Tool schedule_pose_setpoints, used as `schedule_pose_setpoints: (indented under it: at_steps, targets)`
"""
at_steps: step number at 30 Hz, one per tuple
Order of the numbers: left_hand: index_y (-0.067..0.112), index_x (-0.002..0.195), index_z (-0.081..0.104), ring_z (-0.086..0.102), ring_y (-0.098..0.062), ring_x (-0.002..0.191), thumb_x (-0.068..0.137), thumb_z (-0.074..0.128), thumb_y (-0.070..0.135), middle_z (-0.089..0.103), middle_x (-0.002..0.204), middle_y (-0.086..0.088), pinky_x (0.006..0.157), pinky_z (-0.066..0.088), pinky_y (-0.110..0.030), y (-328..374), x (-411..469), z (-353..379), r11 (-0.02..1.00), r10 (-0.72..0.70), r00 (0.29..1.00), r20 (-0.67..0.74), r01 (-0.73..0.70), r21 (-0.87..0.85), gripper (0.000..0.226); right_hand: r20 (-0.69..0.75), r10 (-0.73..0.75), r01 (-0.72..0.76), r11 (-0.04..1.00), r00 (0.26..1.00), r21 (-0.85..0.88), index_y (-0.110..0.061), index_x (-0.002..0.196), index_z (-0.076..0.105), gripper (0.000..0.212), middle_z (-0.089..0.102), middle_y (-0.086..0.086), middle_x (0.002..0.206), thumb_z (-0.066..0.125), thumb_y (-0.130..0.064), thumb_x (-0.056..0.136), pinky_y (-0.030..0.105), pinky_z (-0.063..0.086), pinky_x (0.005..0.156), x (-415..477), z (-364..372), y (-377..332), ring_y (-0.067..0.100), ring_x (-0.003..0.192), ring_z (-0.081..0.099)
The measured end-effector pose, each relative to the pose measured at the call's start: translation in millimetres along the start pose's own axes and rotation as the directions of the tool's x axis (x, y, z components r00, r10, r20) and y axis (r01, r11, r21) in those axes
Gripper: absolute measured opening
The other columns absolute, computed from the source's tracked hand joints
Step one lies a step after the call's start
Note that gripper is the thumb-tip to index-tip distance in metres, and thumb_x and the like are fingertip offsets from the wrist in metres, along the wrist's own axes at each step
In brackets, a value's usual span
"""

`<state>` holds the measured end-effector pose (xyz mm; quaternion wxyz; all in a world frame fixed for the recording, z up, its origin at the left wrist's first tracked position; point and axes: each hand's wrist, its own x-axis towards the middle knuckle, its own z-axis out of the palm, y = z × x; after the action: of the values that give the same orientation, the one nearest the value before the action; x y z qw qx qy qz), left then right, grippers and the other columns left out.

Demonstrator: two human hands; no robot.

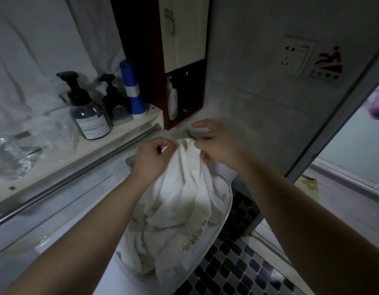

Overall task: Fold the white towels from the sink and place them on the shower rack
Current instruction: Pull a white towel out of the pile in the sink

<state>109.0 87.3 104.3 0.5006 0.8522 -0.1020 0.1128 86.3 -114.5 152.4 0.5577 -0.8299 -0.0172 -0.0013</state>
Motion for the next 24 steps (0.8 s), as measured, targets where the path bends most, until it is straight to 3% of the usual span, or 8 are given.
schedule_pose_setpoints:
  at_steps: [3, 5, 7, 11, 16, 18, 21, 24]
  targets:
    - [0.026, 0.083, 0.077, 0.058, 0.001, 0.063, 0.092, 0.071, 0.030, 0.070, 0.072, 0.012, 0.060, 0.043, -0.014, 11, -7, 8, 0.994, 0.061, 0.993, 0.098, -0.051, -0.095, 0.012, 0.223, 0.063, -0.056, 0.998, 0.973, -0.036, -0.034, 0.135, 0.053, 0.061, 0.073, 0.012, 0.067, 0.063, -0.010, 0.080, 0.026, 0.053, 0.049, -5, 11, 0, 0.023, 0.051, 0.068]
    - [0.029, 0.082, 0.076, 0.060, 0.001, 0.066, 0.093, 0.071, 0.024, 0.071, 0.074, 0.009, 0.063, 0.045, -0.014, 15, -10, 8, 0.982, 0.082, 0.982, 0.168, -0.052, -0.180, 0.013, 0.264, 0.135, -0.145, 0.989, 0.955, 0.018, -0.021, 0.122, 0.061, 0.044, 0.071, 0.014, 0.068, 0.062, -0.007, 0.081, 0.027, 0.054, 0.049, -7, 15, 0, 0.022, 0.053, 0.067]
    - [0.031, 0.086, 0.075, 0.063, -0.001, 0.072, 0.094, 0.069, 0.018, 0.074, 0.082, 0.004, 0.069, 0.049, -0.015, 17, -11, 7, 0.975, 0.087, 0.974, 0.211, -0.040, -0.217, 0.016, 0.232, 0.177, -0.198, 0.978, 0.956, 0.070, -0.006, 0.104, 0.068, 0.025, 0.067, 0.012, 0.066, 0.061, -0.006, 0.080, 0.027, 0.054, 0.049, -7, 17, 0, 0.020, 0.053, 0.066]
    - [0.023, 0.101, 0.069, 0.055, -0.006, 0.067, 0.094, 0.064, 0.002, 0.063, 0.073, -0.004, 0.063, 0.044, -0.015, 12, -11, -1, 0.967, 0.067, 0.954, 0.292, 0.010, -0.254, 0.023, 0.102, 0.173, -0.179, 0.982, 0.980, 0.058, -0.007, 0.083, 0.069, 0.013, 0.065, 0.008, 0.055, 0.062, -0.007, 0.073, 0.028, 0.053, 0.050, -2, 15, 5, 0.023, 0.050, 0.067]
    - [0.025, 0.079, 0.067, 0.054, 0.005, 0.059, 0.089, 0.069, -0.006, 0.063, 0.070, 0.018, 0.052, 0.040, -0.007, 6, -11, -21, 0.972, 0.130, 0.916, 0.380, -0.041, -0.233, 0.032, -0.012, 0.100, -0.098, 0.989, 0.995, 0.110, -0.008, 0.077, 0.066, 0.009, 0.065, 0.008, 0.054, 0.062, -0.008, 0.070, 0.028, 0.052, 0.048, 2, 9, 4, 0.024, 0.047, 0.066]
    - [0.030, 0.077, 0.071, 0.060, -0.001, 0.067, 0.087, 0.069, -0.007, 0.067, 0.080, 0.014, 0.057, 0.045, -0.011, 8, -8, -25, 0.976, 0.202, 0.935, 0.293, -0.167, -0.138, 0.039, -0.055, 0.069, -0.061, 0.990, 0.996, 0.128, -0.009, 0.079, 0.066, 0.007, 0.066, 0.006, 0.053, 0.064, -0.008, 0.072, 0.027, 0.052, 0.047, 6, 3, 0, 0.023, 0.047, 0.066]
    - [0.015, 0.094, 0.079, 0.057, -0.004, 0.078, 0.089, 0.065, -0.010, 0.063, 0.101, -0.003, 0.071, 0.043, -0.014, 12, 0, -25, 0.929, 0.349, 0.930, 0.118, -0.360, 0.087, 0.029, -0.110, 0.037, -0.016, 0.982, 0.993, 0.187, -0.008, 0.077, 0.067, 0.004, 0.064, 0.004, 0.051, 0.065, -0.006, 0.073, 0.027, 0.051, 0.046, 12, -2, -13, 0.022, 0.047, 0.065]
    - [0.014, 0.111, 0.075, 0.058, -0.002, 0.076, 0.095, 0.064, 0.005, 0.063, 0.107, -0.002, 0.071, 0.041, -0.011, 15, 3, -18, 0.941, 0.314, 0.939, 0.139, -0.328, 0.085, 0.022, -0.159, 0.008, 0.030, 0.972, 0.987, 0.233, -0.018, 0.062, 0.068, 0.018, 0.061, 0.003, 0.049, 0.064, -0.004, 0.072, 0.027, 0.050, 0.044, 19, -4, -25, 0.021, 0.046, 0.064]
